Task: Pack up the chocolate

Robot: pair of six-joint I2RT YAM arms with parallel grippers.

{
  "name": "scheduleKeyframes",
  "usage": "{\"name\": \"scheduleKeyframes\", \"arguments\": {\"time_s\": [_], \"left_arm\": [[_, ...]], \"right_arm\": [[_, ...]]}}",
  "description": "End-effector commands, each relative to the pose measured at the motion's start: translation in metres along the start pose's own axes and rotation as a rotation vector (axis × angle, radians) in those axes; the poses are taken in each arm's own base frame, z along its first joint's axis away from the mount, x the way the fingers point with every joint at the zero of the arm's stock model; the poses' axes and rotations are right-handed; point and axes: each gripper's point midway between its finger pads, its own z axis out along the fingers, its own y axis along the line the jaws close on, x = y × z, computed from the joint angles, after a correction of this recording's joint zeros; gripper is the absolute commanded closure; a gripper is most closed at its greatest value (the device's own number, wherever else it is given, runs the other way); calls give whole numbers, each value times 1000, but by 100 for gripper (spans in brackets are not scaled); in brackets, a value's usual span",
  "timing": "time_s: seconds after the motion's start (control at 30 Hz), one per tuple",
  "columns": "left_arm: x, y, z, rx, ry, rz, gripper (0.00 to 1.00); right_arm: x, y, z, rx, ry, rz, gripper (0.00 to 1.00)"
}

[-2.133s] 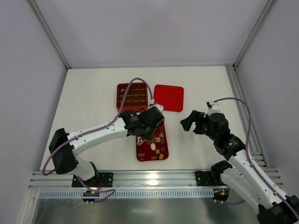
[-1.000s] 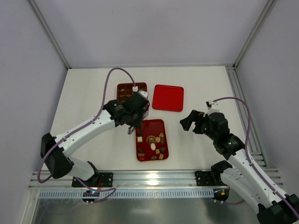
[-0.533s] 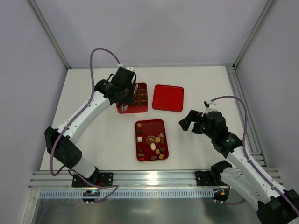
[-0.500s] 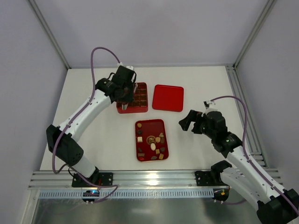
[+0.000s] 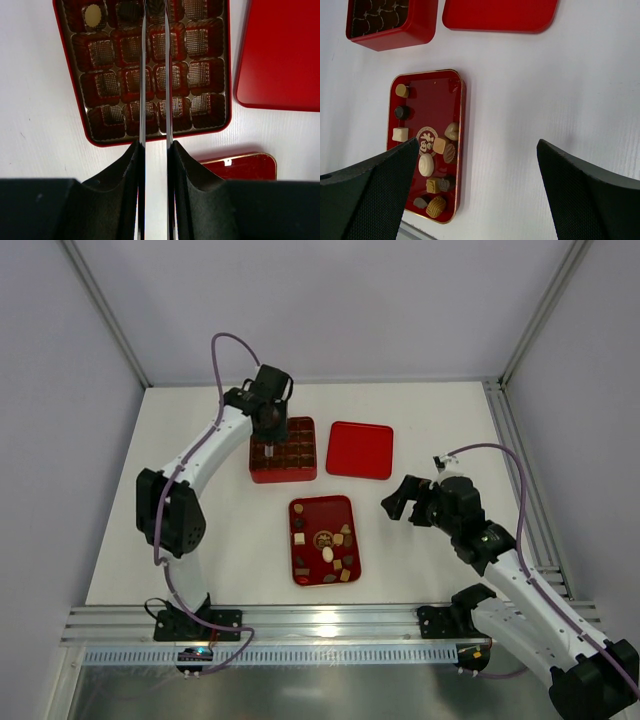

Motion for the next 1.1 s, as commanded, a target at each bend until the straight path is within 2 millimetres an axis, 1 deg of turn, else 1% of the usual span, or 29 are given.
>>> {"name": "scheduleKeyframes", "arguments": {"time_s": [0.0, 0.2, 0.33, 0.5, 0.57, 0.6, 0.67, 0.7, 0.8, 0.83, 0.9, 0.93, 0.97, 1.0, 1.03, 1.07], "left_arm": [[-32, -10, -12, 50, -95, -1, 74], [-29, -11, -1, 51, -77, 5, 74], [-25, -10, 5, 42, -62, 8, 72], [-25, -10, 8, 41, -58, 13, 68], [-27, -10, 6, 38, -63, 17, 66], [-28, -10, 5, 38, -67, 16, 65], [-32, -11, 0, 41, -75, 22, 59], [-33, -10, -2, 40, -80, 22, 58], [-35, -11, -8, 48, -81, 20, 57], [-35, -11, -14, 56, -85, 15, 58], [-31, -14, -19, 79, -75, 13, 58], [-32, -15, -31, 94, -89, 11, 58], [-30, -16, -35, 105, -89, 12, 58], [-17, -16, -34, 111, -60, 17, 58], [-15, -18, -50, 128, -79, 21, 59], [-6, -19, -53, 133, -67, 27, 59]], "right_arm": [[-23, 16, -3, -48, -65, -13, 0], [-22, 16, -2, -50, -60, -13, 0], [-23, 17, -3, -53, -64, -13, 0], [-24, 17, -4, -51, -62, -16, 0], [-25, 18, -5, -54, -67, -18, 0], [-24, 18, -6, -55, -65, -20, 0], [-26, 19, -7, -56, -69, -16, 0], [-27, 19, -8, -56, -73, -16, 0], [-27, 20, -8, -60, -73, -17, 0], [-28, 21, -9, -60, -74, -16, 0], [-27, 20, -10, -62, -76, -16, 0], [-28, 20, -10, -60, -79, -14, 0], [-28, 20, -10, -61, -81, -14, 0], [-28, 20, -10, -63, -83, -14, 0], [-27, 19, -9, -58, -79, -15, 0], [-28, 19, -9, -59, -84, -14, 0]]}}
